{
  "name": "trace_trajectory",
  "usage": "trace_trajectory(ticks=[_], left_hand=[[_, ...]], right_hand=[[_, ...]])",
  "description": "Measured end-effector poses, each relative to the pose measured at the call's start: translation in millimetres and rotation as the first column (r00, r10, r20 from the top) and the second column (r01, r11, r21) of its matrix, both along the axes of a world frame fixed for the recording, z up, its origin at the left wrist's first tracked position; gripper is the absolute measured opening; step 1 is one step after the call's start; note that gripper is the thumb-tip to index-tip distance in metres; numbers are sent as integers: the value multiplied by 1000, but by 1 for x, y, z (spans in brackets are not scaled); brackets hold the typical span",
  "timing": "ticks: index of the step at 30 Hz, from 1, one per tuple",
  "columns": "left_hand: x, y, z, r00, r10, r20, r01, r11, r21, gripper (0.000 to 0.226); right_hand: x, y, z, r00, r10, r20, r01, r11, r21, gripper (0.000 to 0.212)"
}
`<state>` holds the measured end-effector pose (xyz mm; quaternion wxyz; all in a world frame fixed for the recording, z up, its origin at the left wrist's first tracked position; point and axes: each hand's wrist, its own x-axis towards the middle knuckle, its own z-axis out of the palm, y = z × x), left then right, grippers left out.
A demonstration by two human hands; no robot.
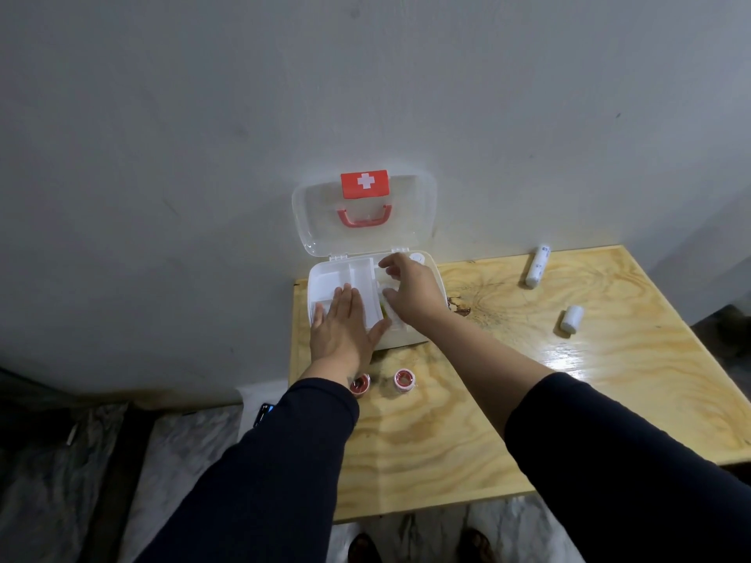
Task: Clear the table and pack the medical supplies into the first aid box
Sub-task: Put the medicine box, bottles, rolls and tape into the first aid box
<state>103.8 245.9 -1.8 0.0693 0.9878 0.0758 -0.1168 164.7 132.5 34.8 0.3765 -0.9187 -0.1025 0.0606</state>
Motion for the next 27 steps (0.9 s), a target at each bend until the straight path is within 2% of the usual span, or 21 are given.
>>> trace_trajectory(ticks=[3,5,7,11,15,18,21,27], left_hand=[[2,0,7,998,-14,-69,14,1000,8,80],[5,0,15,999,-5,-52,5,1000,-3,79],[10,1,25,1000,7,14,-7,1000,-11,74],[31,-14,53,978,-52,202,64,996,-54,45],[55,-56,75,950,-163,265,195,976,-98,40],[68,-96,79,940,-254,229,285,952,-113,41],[75,-132,71,938,-322,126,337,933,-122,42],[96,-176,39,947,-319,-38,310,938,-152,39]], right_hand=[[6,-6,15,998,7,68,-9,1000,20,37],[10,-17,27,997,-26,71,23,999,45,33],[13,-32,35,993,-76,91,73,997,35,30],[16,-76,35,982,-165,87,170,984,-51,28],[12,-129,20,957,-291,2,289,948,-132,31],[10,-168,4,917,-396,-49,380,905,-191,34],[10,-205,-12,880,-463,-107,431,873,-229,36],[29,-254,-49,818,-543,-189,480,826,-295,41]])
